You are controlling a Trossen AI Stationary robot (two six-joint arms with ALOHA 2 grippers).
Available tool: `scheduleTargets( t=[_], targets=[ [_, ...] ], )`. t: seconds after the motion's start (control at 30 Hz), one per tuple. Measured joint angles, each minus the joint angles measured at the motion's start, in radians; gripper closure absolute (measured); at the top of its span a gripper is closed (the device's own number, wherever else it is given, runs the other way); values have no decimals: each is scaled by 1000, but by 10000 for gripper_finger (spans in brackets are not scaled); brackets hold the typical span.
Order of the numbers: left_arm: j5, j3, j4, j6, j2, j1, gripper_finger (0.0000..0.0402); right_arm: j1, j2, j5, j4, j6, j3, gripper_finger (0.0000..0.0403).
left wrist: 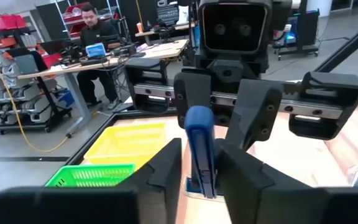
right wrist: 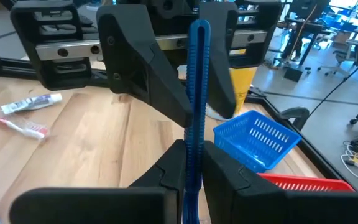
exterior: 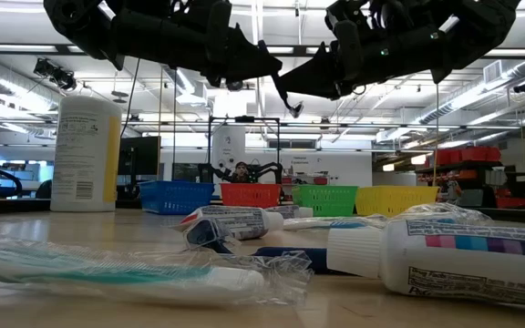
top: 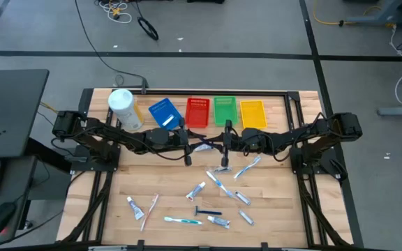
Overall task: Pick & Place Travel size toiletries
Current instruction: Put the blue razor into the red basket
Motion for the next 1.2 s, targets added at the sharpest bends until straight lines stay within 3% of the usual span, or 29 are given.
scheduleTargets(
  t=[0.23, 0.53, 0.73, 0.9, 1.1, 1.2],
  targets=[
    [8, 0, -1, -10, 0, 0, 358, 0, 0, 14, 0, -10, 0, 358],
    [8, 0, -29, -13, 0, 1, 350, 0, 0, 28, -3, -13, 0, 315],
    [-115, 0, -87, -31, 0, 1, 360, 0, -22, 213, -8, -57, 0, 272],
    [-241, 0, -139, -15, 0, 9, 354, -13, -84, 225, -66, -98, 0, 248],
    [-259, 0, -138, -15, 0, 109, 360, -44, -123, 226, -174, -95, 0, 243],
    [-183, 0, -120, -78, 16, 184, 359, -55, -123, 224, -185, -91, -1, 242]
  ],
)
